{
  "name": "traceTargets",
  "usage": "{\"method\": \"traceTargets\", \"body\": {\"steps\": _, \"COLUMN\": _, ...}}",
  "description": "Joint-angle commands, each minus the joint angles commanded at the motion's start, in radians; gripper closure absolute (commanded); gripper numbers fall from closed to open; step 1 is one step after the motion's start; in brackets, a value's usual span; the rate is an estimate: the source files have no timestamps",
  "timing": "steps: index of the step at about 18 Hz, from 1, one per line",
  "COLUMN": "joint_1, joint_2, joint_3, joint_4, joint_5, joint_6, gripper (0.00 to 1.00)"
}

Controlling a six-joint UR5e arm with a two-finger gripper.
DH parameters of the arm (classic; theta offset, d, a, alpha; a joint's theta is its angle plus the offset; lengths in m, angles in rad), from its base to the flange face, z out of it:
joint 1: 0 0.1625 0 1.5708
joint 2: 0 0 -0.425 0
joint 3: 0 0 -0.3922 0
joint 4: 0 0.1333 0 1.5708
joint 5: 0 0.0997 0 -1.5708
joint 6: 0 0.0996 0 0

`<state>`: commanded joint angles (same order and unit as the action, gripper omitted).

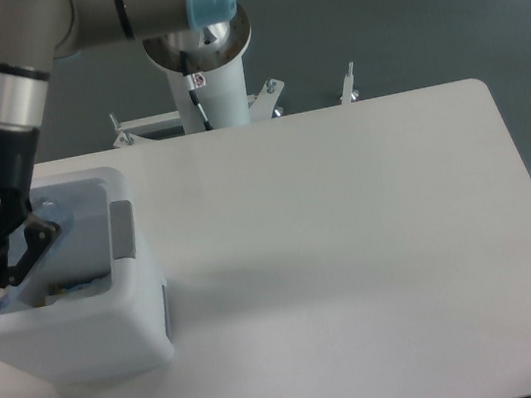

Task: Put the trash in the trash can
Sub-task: 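Lower the bottle into the bin and release it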

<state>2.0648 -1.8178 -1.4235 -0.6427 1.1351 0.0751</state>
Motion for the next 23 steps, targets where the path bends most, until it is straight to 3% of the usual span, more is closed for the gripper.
{"method": "traceTargets", "body": {"steps": 2, "joint_1": -0.009, "joint_2": 0.003, "joint_3": -0.008, "joint_4": 0.0, "joint_5": 0.0, "joint_6": 0.0, "gripper": 0.63}}
{"method": "traceTargets", "body": {"steps": 5, "joint_1": -0.012, "joint_2": 0.012, "joint_3": -0.025, "joint_4": -0.002, "joint_5": 0.0, "joint_6": -0.002, "gripper": 0.63}}
{"method": "traceTargets", "body": {"steps": 10, "joint_1": -0.012, "joint_2": 0.077, "joint_3": -0.086, "joint_4": -0.002, "joint_5": 0.0, "joint_6": 0.002, "gripper": 0.58}}
{"method": "traceTargets", "body": {"steps": 16, "joint_1": -0.011, "joint_2": 0.068, "joint_3": -0.075, "joint_4": 0.0, "joint_5": 0.002, "joint_6": 0.052, "gripper": 0.36}}
{"method": "traceTargets", "body": {"steps": 17, "joint_1": -0.011, "joint_2": 0.068, "joint_3": -0.077, "joint_4": 0.0, "joint_5": 0.002, "joint_6": 0.061, "gripper": 0.27}}
{"method": "traceTargets", "body": {"steps": 19, "joint_1": -0.008, "joint_2": 0.069, "joint_3": -0.075, "joint_4": -0.002, "joint_5": 0.003, "joint_6": 0.064, "gripper": 0.23}}
{"method": "traceTargets", "body": {"steps": 23, "joint_1": 0.063, "joint_2": 0.077, "joint_3": -0.066, "joint_4": -0.002, "joint_5": 0.002, "joint_6": 0.069, "gripper": 0.0}}
